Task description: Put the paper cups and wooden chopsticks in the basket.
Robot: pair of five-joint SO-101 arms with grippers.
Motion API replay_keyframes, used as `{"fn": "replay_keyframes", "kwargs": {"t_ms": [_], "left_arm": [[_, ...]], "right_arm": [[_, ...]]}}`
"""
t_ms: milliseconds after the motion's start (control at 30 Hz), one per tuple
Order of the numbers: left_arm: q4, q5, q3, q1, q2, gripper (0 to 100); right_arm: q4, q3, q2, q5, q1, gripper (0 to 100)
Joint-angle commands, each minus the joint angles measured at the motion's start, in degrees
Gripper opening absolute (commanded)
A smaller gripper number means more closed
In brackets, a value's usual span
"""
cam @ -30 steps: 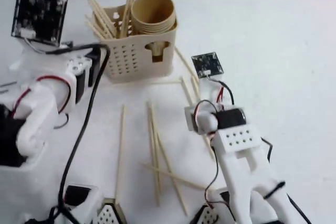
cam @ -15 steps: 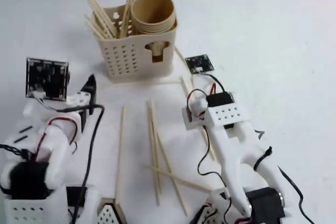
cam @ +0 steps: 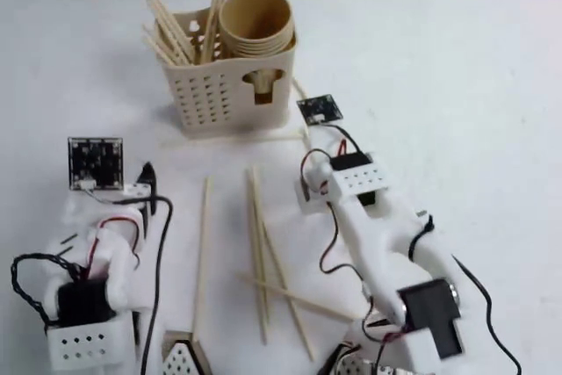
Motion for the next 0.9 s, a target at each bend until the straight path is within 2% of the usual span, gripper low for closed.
{"fn": "replay_keyframes", "kwargs": {"t_ms": [0, 167, 300, 567, 867], "left_arm": [[-1.49, 0.26, 3.43, -0.48, -5.14, 18], [-1.41, 0.18, 7.38, -0.48, -10.51, 18], [0.88, 0.18, 8.62, -0.48, -14.2, 18], [5.71, 0.09, 8.79, -0.48, -18.77, 18], [5.54, 0.0, 9.93, -0.48, -18.77, 18]], "right_arm": [[-3.82, -2.37, 1.71, 0.53, 1.71, 27.2], [-7.69, -2.37, 3.91, 0.7, 2.86, 13.2], [-8.92, -2.37, 6.64, 7.03, 3.12, 1.7], [-0.57, -8.35, 8.04, 7.74, 7.6, 1.7], [13.05, -10.02, -6.99, 7.74, 8.4, 1.7]]}}
